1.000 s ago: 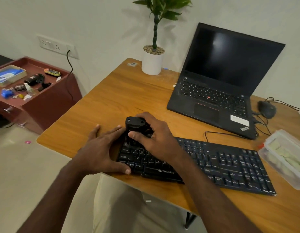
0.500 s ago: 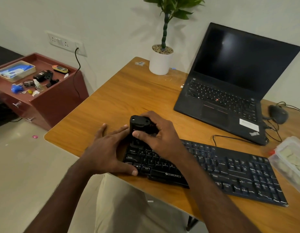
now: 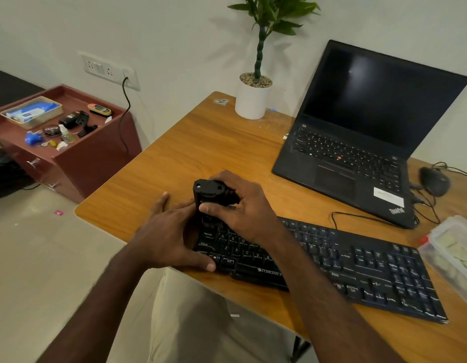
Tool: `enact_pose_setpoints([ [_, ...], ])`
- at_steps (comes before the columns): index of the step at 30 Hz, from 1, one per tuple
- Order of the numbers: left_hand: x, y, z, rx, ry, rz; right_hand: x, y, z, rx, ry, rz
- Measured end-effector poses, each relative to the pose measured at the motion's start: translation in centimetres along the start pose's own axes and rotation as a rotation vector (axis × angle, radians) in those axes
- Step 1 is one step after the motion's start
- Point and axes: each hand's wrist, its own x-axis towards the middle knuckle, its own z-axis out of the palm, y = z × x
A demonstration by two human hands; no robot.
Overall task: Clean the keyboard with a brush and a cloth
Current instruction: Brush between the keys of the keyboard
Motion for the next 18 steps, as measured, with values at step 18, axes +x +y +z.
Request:
enact_pose_setpoints([
  [18, 0.0, 0.2, -0.2, 0.008, -0.059, -0.071, -2.0, 0.3, -4.0, 0.100, 0.053, 0.068],
])
